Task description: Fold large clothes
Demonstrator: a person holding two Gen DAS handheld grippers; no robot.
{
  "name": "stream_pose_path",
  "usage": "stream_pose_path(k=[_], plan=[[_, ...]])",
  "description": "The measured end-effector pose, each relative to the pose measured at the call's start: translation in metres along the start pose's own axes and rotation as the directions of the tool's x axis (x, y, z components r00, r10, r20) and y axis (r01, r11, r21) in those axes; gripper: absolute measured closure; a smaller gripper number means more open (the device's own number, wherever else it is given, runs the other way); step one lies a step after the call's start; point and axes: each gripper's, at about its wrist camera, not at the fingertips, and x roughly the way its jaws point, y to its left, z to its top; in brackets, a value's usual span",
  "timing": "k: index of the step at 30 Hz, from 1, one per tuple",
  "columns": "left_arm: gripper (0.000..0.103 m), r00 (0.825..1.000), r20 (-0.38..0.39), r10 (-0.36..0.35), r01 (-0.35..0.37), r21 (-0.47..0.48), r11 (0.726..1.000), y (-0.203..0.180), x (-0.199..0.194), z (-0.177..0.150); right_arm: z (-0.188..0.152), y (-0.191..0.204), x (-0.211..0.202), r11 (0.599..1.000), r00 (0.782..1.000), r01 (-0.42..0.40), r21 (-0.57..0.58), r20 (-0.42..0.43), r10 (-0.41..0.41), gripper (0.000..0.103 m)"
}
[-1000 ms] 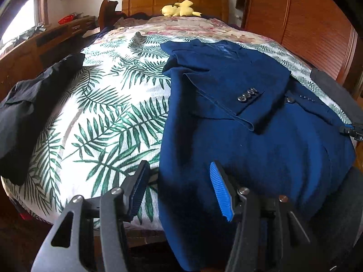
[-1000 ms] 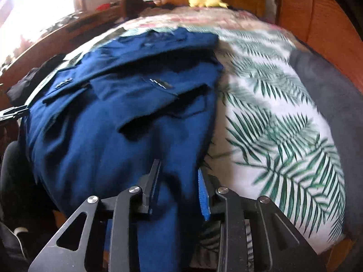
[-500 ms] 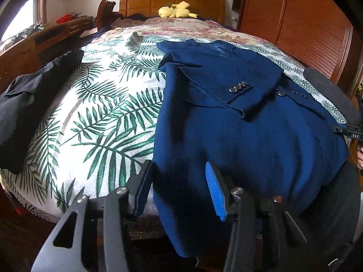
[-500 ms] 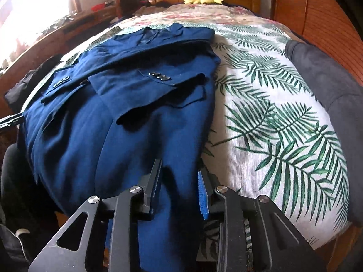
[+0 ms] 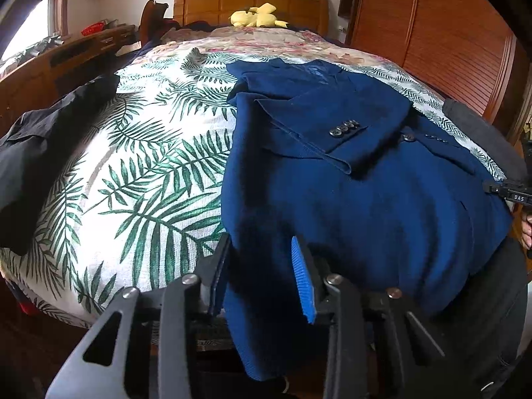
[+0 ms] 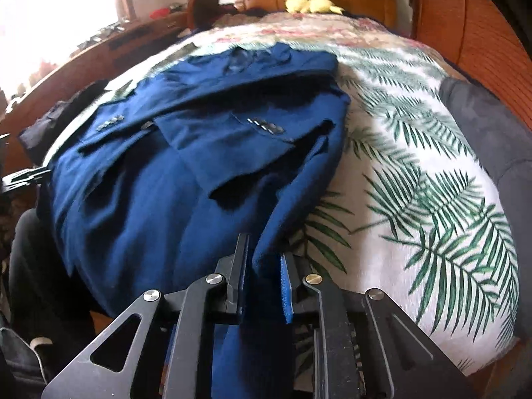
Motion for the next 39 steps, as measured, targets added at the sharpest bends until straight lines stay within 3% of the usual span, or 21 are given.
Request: stream_pose_path(k=[5, 6, 7, 8, 10, 14, 17, 21, 25, 30, 35, 37, 39], plan=[[0.072, 1.0, -0.001, -0.006, 0.006, -0.002, 1.0, 0.002, 0.002, 0.0, -0.004, -0.015, 0.006, 0.996, 0.998, -0.059, 0.071, -0.017, 0.061, 0.086], [0.08, 1.0, -0.001, -0.005, 0.005, 0.003, 1.0, 0.001, 0.001, 0.001, -0.004, -0.017, 0.005, 0.994, 0.997, -0.07, 0.079, -0.016, 0.072, 0.086], [0.098, 1.0, 0.0, -0.01, 0.01, 0.006, 1.0, 0.002, 0.001, 0.002, -0.004, -0.017, 0.005, 0.994, 0.997, -0.075, 0.078, -0.016, 0.077, 0.086], [0.101, 1.0, 0.005, -0.028, 0.028, -0.003, 1.0, 0.002, -0.001, 0.005, -0.002, -0.018, 0.003, 0.994, 0.997, -0.081, 0.074, -0.006, 0.081, 0.094], [0.102, 0.999, 0.016, -0.047, 0.047, 0.007, 0.999, -0.003, -0.008, 0.012, 0.003, -0.019, -0.003, 0.991, 0.994, -0.106, 0.085, 0.025, 0.104, 0.098], [0.103, 0.991, 0.122, -0.06, 0.053, 0.063, 0.997, -0.02, -0.046, 0.043, 0.025, -0.013, -0.031, 0.988, 0.982, -0.133, 0.076, 0.144, 0.121, 0.1], [0.103, 0.978, 0.177, -0.112, 0.099, 0.077, 0.992, -0.027, -0.077, 0.08, 0.051, -0.008, -0.059, 0.982, 0.958, -0.173, 0.07, 0.242, 0.152, 0.1], [0.103, 0.964, 0.251, -0.085, 0.047, 0.15, 0.988, -0.042, -0.115, 0.128, 0.089, 0.007, -0.093, 0.981, 0.931, -0.193, 0.033, 0.322, 0.173, 0.101], [0.103, 0.946, 0.314, -0.082, 0.021, 0.191, 0.981, -0.053, -0.15, 0.158, 0.119, 0.025, -0.134, 0.98, 0.89, -0.199, -0.017, 0.416, 0.189, 0.101], [0.103, 0.908, 0.405, -0.109, 0.017, 0.224, 0.974, -0.068, -0.202, 0.185, 0.145, 0.04, -0.193, 0.976, 0.826, -0.204, -0.076, 0.522, 0.213, 0.101], [0.103, 0.867, 0.483, -0.122, -0.001, 0.247, 0.969, -0.073, -0.25, 0.196, 0.147, 0.044, -0.253, 0.972, 0.766, -0.197, -0.125, 0.6, 0.232, 0.101], [0.103, 0.864, 0.491, -0.111, -0.012, 0.24, 0.971, -0.069, -0.253, 0.2, 0.142, 0.042, -0.273, 0.973, 0.746, -0.191, -0.131, 0.625, 0.231, 0.101], [0.103, 0.877, 0.471, -0.098, -0.016, 0.232, 0.973, -0.066, -0.241, 0.205, 0.14, 0.034, -0.28, 0.978, 0.743, -0.176, -0.114, 0.636, 0.208, 0.101]])
